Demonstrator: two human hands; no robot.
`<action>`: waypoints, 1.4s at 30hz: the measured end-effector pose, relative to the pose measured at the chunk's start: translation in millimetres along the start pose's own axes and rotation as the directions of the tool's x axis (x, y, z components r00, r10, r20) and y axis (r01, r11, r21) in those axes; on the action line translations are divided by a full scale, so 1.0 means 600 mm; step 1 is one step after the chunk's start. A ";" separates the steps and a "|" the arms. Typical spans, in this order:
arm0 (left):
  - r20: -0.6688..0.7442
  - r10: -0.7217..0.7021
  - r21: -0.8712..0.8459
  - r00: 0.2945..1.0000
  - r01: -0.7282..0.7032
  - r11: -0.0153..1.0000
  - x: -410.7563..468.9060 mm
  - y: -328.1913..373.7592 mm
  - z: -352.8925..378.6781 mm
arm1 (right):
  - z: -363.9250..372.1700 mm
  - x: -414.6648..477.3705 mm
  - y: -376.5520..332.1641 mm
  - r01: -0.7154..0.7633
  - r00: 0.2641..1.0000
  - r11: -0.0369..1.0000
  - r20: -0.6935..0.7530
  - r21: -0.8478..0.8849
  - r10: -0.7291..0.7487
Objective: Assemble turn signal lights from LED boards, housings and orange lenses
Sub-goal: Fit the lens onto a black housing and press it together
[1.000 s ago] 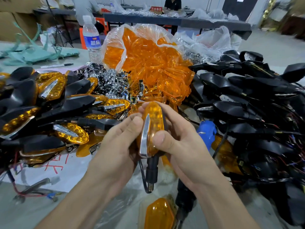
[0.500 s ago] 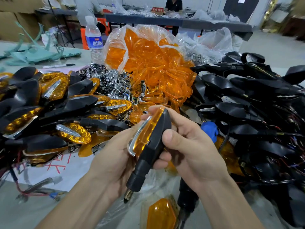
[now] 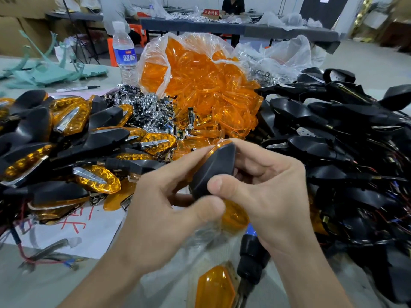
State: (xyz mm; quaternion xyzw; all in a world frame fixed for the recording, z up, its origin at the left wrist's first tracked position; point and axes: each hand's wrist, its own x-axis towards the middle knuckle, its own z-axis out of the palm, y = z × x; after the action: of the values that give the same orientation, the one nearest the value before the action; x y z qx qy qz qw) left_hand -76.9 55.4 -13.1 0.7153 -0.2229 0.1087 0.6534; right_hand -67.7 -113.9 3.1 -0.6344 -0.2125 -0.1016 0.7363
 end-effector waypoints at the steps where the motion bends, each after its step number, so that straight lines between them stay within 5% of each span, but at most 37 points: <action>1: -0.001 0.057 0.072 0.998 -0.057 0.996 -0.005 -0.003 0.003 | -0.005 0.000 -0.001 -0.008 1.000 1.000 -0.008 -0.030 0.008; 13: -0.145 0.384 0.224 0.912 -0.348 0.910 -0.017 -0.009 0.010 | -0.018 0.004 0.002 0.008 0.997 0.997 0.078 0.072 -0.013; 22: -0.165 0.292 0.179 0.942 -0.262 0.948 -0.017 -0.016 0.011 | -0.014 0.005 0.007 0.028 0.998 0.998 0.046 0.059 -0.031; 32: -0.055 0.075 0.134 0.996 -0.067 0.989 -0.007 -0.022 -0.004 | 0.004 0.008 0.016 -0.215 0.971 0.913 0.180 0.347 0.161; 38: -0.027 0.096 0.399 0.995 -0.077 0.914 -0.008 -0.024 -0.003 | 0.013 0.006 0.018 -0.196 0.980 0.934 0.100 0.298 0.173; 42: 0.008 0.091 0.254 0.996 -0.090 0.963 -0.002 -0.017 0.004 | 0.031 -0.006 0.032 -0.184 0.976 0.972 0.146 0.147 0.163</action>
State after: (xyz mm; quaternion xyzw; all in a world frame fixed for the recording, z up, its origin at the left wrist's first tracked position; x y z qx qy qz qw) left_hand -73.7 53.9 -23.0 0.7820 -0.2385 0.1675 0.5509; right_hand -66.1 -92.6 -13.4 -0.5951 -0.2122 0.0231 0.7748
